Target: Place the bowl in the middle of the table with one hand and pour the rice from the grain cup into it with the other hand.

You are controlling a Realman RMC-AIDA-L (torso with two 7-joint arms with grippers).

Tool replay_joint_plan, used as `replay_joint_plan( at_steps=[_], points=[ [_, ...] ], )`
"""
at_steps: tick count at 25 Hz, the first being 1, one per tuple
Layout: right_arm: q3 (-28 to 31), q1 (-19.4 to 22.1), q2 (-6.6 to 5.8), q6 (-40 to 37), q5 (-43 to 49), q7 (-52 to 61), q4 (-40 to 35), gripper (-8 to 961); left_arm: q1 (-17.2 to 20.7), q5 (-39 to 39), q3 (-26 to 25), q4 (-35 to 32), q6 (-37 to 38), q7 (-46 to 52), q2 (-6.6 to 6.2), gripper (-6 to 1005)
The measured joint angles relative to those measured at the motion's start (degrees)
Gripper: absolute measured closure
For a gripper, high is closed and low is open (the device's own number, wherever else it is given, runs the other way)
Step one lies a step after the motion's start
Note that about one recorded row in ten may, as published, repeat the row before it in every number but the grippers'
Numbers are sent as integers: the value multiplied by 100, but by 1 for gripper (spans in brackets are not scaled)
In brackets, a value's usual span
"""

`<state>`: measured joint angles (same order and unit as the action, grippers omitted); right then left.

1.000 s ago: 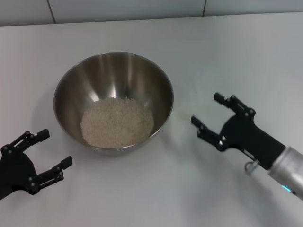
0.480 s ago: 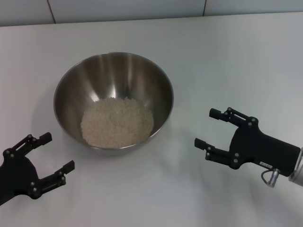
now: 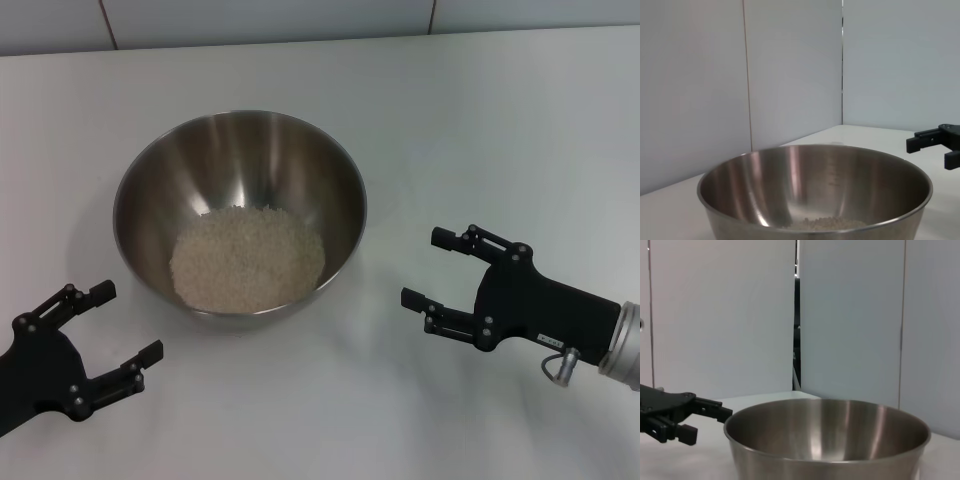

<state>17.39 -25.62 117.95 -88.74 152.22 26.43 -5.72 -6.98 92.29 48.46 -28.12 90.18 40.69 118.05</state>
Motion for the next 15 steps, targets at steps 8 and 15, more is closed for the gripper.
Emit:
replay_joint_plan(
  at_steps=[8,15],
  points=[
    [1,-10,12,37,7,6,-4,163,-5,0,6,0,0,1,-1,131],
    [1,-16,27,83,10,10,-8,163,6,0,6,0,0,12,-1,131]
  ],
)
